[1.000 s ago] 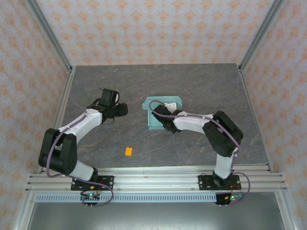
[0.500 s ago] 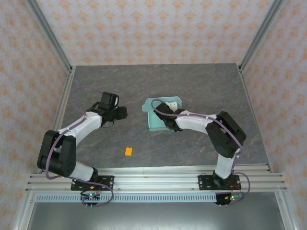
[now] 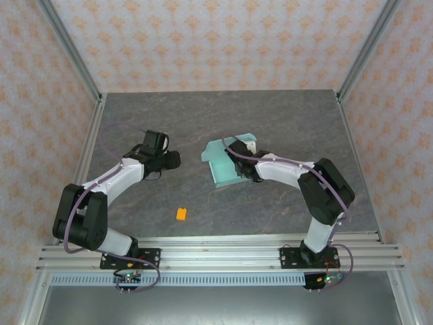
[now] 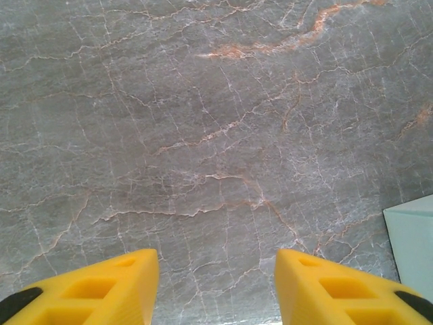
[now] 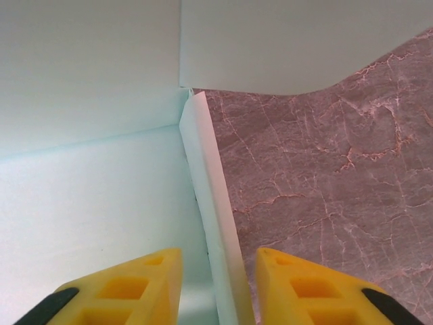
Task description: Fold the paper box
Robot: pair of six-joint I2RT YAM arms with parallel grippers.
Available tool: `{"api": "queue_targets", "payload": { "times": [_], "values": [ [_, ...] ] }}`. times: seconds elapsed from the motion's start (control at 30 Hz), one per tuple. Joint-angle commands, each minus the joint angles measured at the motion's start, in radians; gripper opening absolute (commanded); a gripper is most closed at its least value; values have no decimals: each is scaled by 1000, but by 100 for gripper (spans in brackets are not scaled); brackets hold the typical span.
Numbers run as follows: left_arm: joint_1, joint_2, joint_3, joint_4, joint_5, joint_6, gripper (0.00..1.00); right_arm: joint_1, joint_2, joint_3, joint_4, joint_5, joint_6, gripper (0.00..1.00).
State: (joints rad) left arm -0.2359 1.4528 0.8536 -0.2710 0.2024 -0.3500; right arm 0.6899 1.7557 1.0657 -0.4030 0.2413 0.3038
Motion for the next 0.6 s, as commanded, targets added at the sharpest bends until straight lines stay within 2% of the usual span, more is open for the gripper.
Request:
{"api": "queue_targets", "payload": {
  "times": [0.0,0.13,0.3,0.47,0.57],
  "values": [
    [-8,-8,14,9,1,4,49,-7,-2,-4,6,10,-27,35],
    [-13,-8,12,9,-1,1,49,-7,-22,-19,18,-2,-54,38],
    [-17,-16,4,23,4,-11,50,-7,-101,-57,30,-13,-71,47],
    [-17,-54,-36,39,9,-35,52,-7,-197,-126,78,-106,-74,55],
    [-17,-101,-78,34,20,-50,52,1,-286,-183,120,-178,-97,55]
  ]
}}
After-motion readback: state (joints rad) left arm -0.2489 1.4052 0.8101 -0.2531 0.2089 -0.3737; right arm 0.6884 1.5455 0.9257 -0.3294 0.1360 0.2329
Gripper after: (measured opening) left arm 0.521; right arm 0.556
